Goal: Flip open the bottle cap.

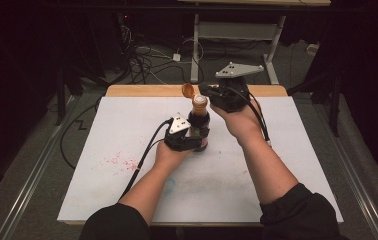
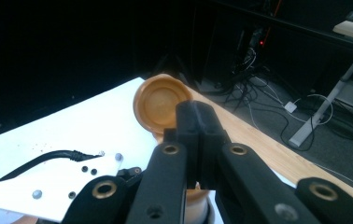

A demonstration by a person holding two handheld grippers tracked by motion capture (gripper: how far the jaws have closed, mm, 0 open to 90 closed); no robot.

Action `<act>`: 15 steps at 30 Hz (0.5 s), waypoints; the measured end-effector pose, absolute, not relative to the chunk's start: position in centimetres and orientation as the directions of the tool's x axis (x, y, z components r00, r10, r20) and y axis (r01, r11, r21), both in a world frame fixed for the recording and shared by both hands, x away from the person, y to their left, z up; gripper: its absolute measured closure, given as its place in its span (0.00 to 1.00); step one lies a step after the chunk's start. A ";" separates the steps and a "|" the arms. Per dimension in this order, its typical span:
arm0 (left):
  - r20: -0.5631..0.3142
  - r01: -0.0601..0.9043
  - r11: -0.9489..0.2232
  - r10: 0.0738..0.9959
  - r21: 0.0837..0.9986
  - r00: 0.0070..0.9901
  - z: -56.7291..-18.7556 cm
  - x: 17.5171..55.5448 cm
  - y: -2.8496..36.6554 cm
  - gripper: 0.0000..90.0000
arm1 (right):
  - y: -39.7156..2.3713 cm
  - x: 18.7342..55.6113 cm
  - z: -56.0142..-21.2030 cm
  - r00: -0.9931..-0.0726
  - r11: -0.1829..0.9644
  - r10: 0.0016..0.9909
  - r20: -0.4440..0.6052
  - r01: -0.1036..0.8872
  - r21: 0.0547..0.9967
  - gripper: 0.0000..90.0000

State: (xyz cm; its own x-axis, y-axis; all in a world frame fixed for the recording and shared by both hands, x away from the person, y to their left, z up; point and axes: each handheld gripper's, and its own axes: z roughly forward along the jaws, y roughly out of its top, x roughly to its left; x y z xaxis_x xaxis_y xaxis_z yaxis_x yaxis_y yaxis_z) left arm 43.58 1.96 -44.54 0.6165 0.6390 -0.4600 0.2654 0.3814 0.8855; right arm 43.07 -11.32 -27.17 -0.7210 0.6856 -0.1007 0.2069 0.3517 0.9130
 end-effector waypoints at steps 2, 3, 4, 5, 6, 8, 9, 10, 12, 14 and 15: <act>-0.460 0.266 0.381 0.639 0.885 0.616 -44.5 43.6 2.0 0.32 | -11.7 43.0 -27.2 -0.716 0.349 0.690 -0.101 0.208 0.914 1.00; -0.460 0.266 0.381 0.639 0.885 0.616 -44.5 43.6 2.0 0.32 | -11.9 43.0 -27.3 -0.714 0.347 0.693 -0.099 0.210 0.914 1.00; -0.459 0.265 0.380 0.640 0.886 0.616 -44.5 43.6 2.0 0.32 | -12.2 42.9 -27.4 -0.712 0.345 0.696 -0.097 0.212 0.914 1.00; -0.460 0.267 0.380 0.639 0.885 0.616 -44.5 43.6 2.0 0.32 | -12.4 42.9 -27.4 -0.710 0.343 0.697 -0.097 0.212 0.915 1.00; -0.461 0.268 0.381 0.639 0.885 0.616 -44.5 43.6 2.0 0.32 | -12.6 42.9 -27.5 -0.708 0.341 0.700 -0.094 0.216 0.915 1.00; -0.459 0.267 0.379 0.640 0.886 0.616 -44.5 43.6 2.0 0.32 | -13.0 42.8 -27.7 -0.704 0.339 0.704 -0.093 0.217 0.915 1.00; -0.460 0.267 0.379 0.639 0.886 0.616 -44.5 43.6 2.0 0.32 | -13.2 42.7 -27.8 -0.702 0.340 0.706 -0.095 0.218 0.915 1.00; -0.458 0.267 0.377 0.640 0.887 0.617 -44.5 43.6 2.0 0.32 | -13.4 42.7 -27.9 -0.700 0.339 0.708 -0.095 0.219 0.915 1.00; -0.458 0.270 0.375 0.640 0.887 0.617 -44.5 43.6 2.1 0.32 | -13.9 42.6 -28.1 -0.696 0.335 0.713 -0.089 0.226 0.915 1.00; -0.461 0.270 0.378 0.638 0.885 0.617 -44.5 43.6 2.1 0.32 | -14.4 42.5 -28.3 -0.692 0.332 0.716 -0.090 0.225 0.916 1.00; -0.461 0.270 0.379 0.638 0.885 0.617 -44.5 43.6 2.1 0.32 | -14.6 42.4 -28.4 -0.688 0.330 0.720 -0.089 0.227 0.916 1.00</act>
